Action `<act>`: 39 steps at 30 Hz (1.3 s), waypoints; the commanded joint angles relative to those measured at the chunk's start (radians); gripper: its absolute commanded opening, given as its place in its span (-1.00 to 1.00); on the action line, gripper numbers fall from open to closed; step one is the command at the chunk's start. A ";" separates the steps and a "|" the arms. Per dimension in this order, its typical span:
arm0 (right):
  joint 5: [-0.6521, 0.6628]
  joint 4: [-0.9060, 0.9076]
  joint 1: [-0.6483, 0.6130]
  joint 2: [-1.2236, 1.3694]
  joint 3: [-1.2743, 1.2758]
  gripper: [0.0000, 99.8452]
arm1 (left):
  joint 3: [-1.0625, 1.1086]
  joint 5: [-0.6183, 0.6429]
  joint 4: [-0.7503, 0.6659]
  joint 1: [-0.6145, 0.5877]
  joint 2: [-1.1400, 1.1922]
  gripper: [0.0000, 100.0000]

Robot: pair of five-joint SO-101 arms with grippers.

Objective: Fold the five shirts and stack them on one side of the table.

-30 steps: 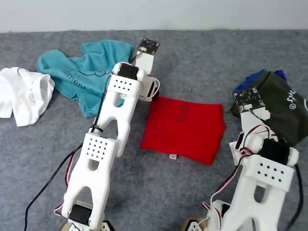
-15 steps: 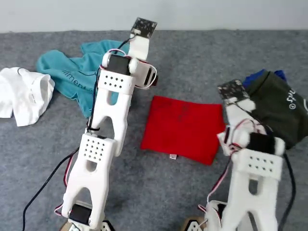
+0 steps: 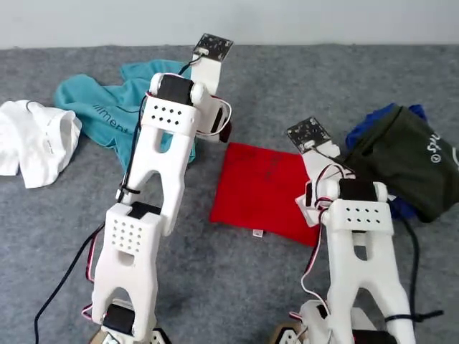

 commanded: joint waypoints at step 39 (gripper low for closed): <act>-0.130 -0.289 -0.033 0.555 -0.097 -0.46 | 0.041 0.003 0.021 0.008 -0.089 -0.58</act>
